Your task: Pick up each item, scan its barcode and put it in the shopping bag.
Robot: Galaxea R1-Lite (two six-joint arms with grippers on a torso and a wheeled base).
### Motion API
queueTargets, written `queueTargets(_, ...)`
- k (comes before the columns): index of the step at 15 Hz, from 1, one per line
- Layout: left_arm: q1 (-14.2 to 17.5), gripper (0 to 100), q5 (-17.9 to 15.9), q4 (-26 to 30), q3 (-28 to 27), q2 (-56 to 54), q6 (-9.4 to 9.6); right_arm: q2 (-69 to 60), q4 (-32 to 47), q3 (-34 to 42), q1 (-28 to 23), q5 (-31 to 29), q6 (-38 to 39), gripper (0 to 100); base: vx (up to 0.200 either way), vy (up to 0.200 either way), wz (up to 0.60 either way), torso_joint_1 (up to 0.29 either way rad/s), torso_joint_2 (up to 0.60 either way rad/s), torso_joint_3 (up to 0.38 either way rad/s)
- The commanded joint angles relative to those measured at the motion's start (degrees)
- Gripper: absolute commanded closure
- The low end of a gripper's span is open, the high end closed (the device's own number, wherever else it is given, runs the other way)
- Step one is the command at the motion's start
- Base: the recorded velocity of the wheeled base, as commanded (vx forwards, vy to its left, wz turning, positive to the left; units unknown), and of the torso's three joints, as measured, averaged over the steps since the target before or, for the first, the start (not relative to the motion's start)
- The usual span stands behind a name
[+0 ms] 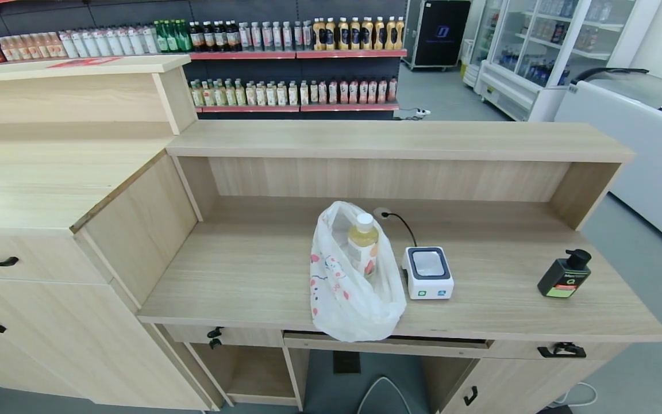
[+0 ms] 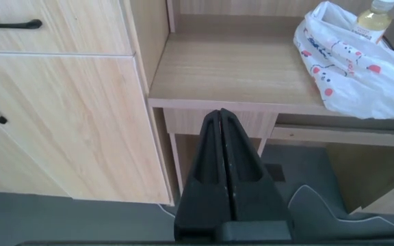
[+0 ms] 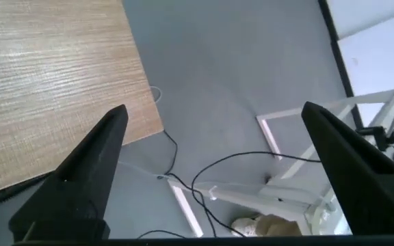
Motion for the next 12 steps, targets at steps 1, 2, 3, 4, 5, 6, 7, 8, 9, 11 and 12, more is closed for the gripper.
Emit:
queueTargets(1,0.0,100,0.0,0.0,0.0,0.0,0.00,6.1,0.1,-4.1,-0.2,9.2,-1.2,0,0.000,0.000,0.00,0.000,0.00,0.000)
queueTargets(2,0.0,100,0.0,0.0,0.0,0.0,0.00,6.9,0.3,-4.7,-0.2,12.0,-2.6,0,0.000,0.000,0.00,0.000,0.00,0.000)
queueTargets(3,0.0,100,0.0,0.0,0.0,0.0,0.00,7.8,1.4,-5.5,-0.2,15.2,-5.0,0,0.000,0.000,0.00,0.000,0.00,0.000)
queueTargets(4,0.0,100,0.0,0.0,0.0,0.0,0.00,8.5,2.8,-6.2,-0.2,18.4,-6.1,0,0.000,0.000,0.00,0.000,0.00,0.000)
queueTargets(5,0.0,100,0.0,0.0,0.0,0.0,0.00,8.9,3.7,-6.5,-0.2,21.3,-6.7,0,0.000,0.000,0.00,0.000,0.00,0.000)
queueTargets(6,0.0,100,0.0,0.0,0.0,0.0,0.00,9.1,4.5,-6.5,-0.2,23.7,-7.7,0,0.000,0.000,0.00,0.000,0.00,0.000)
queueTargets(7,0.0,100,0.0,0.0,0.0,0.0,0.00,9.3,5.8,-6.6,-0.1,25.1,-8.8,0,0.000,0.000,0.00,0.000,0.00,0.000)
queueTargets(8,0.0,100,0.0,0.0,0.0,0.0,0.00,9.5,6.9,-6.9,0.2,26.4,-9.8,0,0.000,0.000,0.00,0.000,0.00,0.000)
queueTargets(9,0.0,100,0.0,0.0,0.0,0.0,0.00,9.8,7.0,-6.9,0.7,28.5,-10.4,0,0.000,0.000,0.00,0.000,0.00,0.000)
queueTargets(11,0.0,100,0.0,0.0,0.0,0.0,0.08,10.8,6.9,-7.7,2.4,31.4,-11.0,0,0.000,0.000,0.00,0.000,0.00,0.000)
queueTargets(12,0.0,100,0.0,0.0,0.0,0.0,0.00,11.6,6.6,-8.4,3.2,31.6,-12.0,0,0.000,0.000,0.00,0.000,0.00,0.000)
